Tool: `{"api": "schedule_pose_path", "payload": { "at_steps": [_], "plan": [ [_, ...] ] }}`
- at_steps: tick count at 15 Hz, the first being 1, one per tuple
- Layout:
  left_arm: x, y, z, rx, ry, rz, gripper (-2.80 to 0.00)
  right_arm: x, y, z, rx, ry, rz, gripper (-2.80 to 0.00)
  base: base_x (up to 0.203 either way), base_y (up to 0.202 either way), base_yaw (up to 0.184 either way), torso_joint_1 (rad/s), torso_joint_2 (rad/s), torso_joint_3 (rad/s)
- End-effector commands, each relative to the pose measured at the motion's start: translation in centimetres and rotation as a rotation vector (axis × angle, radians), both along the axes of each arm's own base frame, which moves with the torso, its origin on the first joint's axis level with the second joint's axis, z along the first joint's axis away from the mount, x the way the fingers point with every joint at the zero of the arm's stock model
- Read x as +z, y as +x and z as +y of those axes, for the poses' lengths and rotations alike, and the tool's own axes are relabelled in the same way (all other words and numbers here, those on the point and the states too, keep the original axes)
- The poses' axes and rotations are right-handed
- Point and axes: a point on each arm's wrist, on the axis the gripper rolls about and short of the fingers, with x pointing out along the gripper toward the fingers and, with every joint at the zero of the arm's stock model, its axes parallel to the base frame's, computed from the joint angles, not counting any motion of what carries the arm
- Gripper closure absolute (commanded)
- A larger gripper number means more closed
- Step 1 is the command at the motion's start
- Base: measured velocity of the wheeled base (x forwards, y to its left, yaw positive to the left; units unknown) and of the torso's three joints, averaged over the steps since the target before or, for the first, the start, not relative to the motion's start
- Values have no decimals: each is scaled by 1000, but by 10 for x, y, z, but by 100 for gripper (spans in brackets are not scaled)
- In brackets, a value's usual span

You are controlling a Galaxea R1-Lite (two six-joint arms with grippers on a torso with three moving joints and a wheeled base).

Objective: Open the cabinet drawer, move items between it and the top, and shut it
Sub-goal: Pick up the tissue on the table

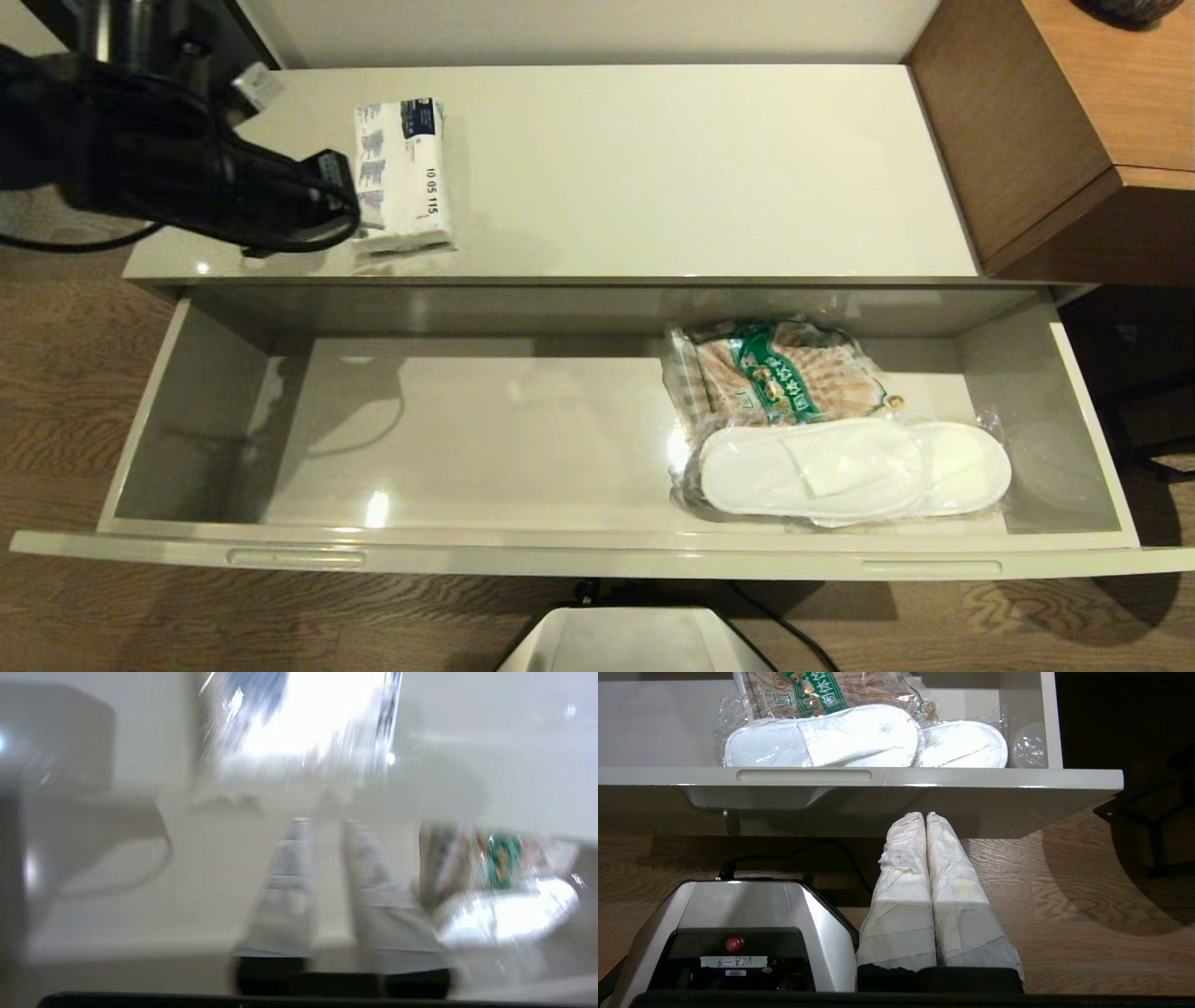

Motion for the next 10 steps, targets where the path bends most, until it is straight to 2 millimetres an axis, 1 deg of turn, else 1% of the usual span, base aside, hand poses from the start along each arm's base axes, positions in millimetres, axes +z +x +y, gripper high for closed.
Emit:
{"api": "schedule_pose_path", "payload": {
  "at_steps": [1,4,7,8,10],
  "plan": [
    [-33,51,-19,27,69,-16,-280,0,0,0,0,0,2,0,0,0,0,0,0,0],
    [-22,47,-17,108,96,-79,-280,0,0,0,0,0,2,0,0,0,0,0,0,0],
    [-2,30,-17,170,110,-146,-280,0,0,0,0,0,2,0,0,0,0,0,0,0],
    [-3,28,-18,167,120,-143,-280,0,0,0,0,0,2,0,0,0,0,0,0,0],
    [-9,32,-19,161,155,-131,-280,0,0,0,0,0,2,0,0,0,0,0,0,0]
  ]
}}
